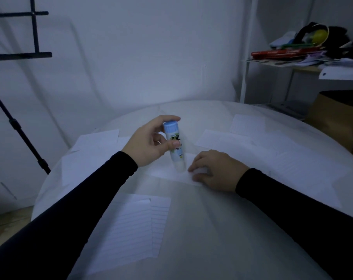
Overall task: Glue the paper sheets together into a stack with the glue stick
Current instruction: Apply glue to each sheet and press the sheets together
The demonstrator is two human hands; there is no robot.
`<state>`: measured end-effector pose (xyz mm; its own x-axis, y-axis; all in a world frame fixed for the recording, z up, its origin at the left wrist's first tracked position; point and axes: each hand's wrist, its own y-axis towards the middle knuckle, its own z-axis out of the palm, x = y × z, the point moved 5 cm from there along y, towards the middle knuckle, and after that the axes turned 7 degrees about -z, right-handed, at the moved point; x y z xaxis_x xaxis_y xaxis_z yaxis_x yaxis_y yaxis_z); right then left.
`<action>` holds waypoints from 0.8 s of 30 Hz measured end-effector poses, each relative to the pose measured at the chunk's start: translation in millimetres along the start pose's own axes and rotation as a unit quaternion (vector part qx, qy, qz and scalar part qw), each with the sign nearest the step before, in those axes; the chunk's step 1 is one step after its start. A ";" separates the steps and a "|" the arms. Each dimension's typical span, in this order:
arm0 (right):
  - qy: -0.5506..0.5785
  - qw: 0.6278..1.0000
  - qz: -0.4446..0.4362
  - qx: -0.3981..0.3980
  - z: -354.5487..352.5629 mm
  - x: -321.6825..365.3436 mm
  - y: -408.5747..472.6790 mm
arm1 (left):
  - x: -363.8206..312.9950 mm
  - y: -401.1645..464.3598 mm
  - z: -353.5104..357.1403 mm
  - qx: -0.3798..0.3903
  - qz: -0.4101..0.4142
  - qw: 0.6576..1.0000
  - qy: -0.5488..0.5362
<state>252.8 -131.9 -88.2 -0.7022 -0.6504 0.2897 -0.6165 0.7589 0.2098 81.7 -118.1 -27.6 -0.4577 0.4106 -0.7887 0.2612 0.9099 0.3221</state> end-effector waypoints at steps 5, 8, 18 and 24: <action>0.014 0.999 0.000 -0.040 -2.1 -4.0 4.4 | 1.5 -2.8 0.5 0.011 0.009 1.000 -0.004; 0.012 0.999 0.029 -0.040 -10.2 -16.2 -1.4 | -3.2 -6.4 7.7 0.026 0.023 0.999 -0.026; 0.009 1.000 0.014 -0.025 -5.9 -10.9 -3.8 | -17.3 -14.9 31.1 0.073 0.054 0.996 0.017; 0.023 0.999 0.029 -0.025 -5.2 -13.0 -3.0 | -17.7 -16.6 29.9 0.074 0.053 0.996 0.018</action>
<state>265.7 -125.5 -87.7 -0.7181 -0.6038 0.3460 -0.5555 0.7968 0.2377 110.9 -142.3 -34.7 -0.4506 0.5077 -0.7343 0.4307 0.8441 0.3193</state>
